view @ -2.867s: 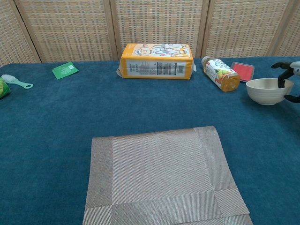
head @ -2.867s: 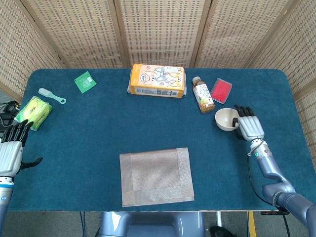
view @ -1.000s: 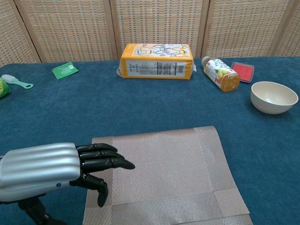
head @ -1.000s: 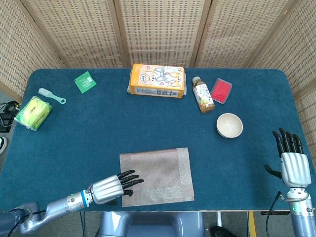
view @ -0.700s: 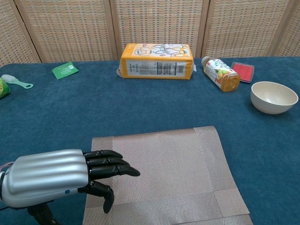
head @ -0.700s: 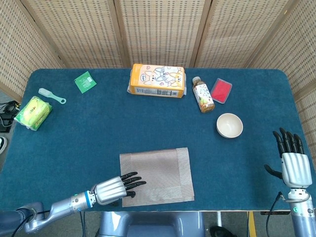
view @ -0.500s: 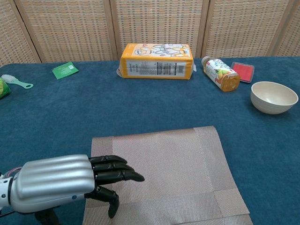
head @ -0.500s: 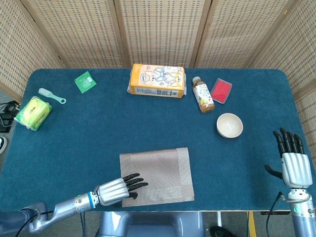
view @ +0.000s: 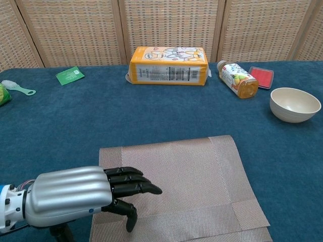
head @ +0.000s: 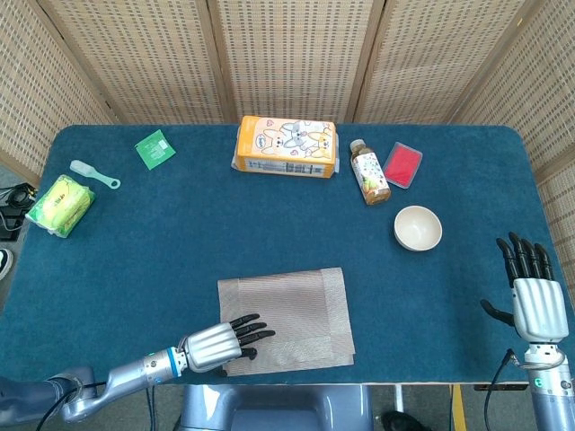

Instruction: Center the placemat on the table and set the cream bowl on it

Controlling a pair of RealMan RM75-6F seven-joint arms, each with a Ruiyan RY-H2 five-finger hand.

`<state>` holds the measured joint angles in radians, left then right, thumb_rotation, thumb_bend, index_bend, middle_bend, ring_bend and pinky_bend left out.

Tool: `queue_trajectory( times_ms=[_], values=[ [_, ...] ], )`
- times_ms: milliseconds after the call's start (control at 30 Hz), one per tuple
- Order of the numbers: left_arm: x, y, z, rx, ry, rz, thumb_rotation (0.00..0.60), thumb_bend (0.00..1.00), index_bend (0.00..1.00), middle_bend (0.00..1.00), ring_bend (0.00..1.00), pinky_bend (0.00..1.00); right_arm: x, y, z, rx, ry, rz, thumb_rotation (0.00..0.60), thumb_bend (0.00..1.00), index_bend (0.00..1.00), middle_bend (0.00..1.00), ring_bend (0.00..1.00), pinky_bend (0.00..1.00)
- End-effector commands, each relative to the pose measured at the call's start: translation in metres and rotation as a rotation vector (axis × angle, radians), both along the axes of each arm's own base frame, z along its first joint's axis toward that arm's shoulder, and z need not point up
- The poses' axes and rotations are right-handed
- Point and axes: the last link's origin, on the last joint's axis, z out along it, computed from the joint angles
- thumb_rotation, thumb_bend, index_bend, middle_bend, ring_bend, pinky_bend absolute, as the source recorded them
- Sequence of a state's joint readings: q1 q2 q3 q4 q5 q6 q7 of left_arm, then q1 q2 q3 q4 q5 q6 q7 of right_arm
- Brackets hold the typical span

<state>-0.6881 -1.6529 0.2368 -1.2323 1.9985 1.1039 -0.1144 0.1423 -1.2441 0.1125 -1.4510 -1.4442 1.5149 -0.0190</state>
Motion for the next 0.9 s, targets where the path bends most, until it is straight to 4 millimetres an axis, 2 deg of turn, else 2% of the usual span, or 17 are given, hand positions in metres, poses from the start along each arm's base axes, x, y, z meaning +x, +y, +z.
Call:
queue_trajectory(
  times_ms=[33,167,400,633,900],
  values=[
    [0.0010,0.0000,-0.0015,-0.002,0.003,-0.002,0.600,0.09,0.37,0.00,0.00,0.00,0.0011,0.0005,0.0005,-0.003,-0.001,0.005,0.600,0.00,0.01,0.00,0.00,0.00],
    [0.0015,-0.0001,-0.0032,-0.001,0.005,-0.002,0.600,0.20,0.37,0.00,0.00,0.00,0.0019,0.0014,0.0012,-0.005,-0.002,0.010,0.600,0.00,0.01,0.00,0.00,0.00],
    [0.0018,0.0020,-0.0037,0.006,0.004,0.004,0.600,0.30,0.37,0.00,0.00,0.00,0.0029,0.0018,0.0024,-0.007,-0.006,0.016,0.600,0.00,0.01,0.00,0.00,0.00],
    [0.0016,0.0049,-0.0045,0.012,0.010,0.014,0.600,0.31,0.37,0.00,0.00,0.00,0.0035,0.0023,0.0036,-0.010,-0.007,0.020,0.600,0.00,0.01,0.00,0.00,0.00],
    [0.0027,0.0069,-0.0090,0.017,0.016,0.025,0.600,0.39,0.37,0.00,0.00,0.00,0.0048,0.0031,0.0042,-0.009,-0.011,0.025,0.600,0.00,0.02,0.00,0.00,0.00]
  ],
)
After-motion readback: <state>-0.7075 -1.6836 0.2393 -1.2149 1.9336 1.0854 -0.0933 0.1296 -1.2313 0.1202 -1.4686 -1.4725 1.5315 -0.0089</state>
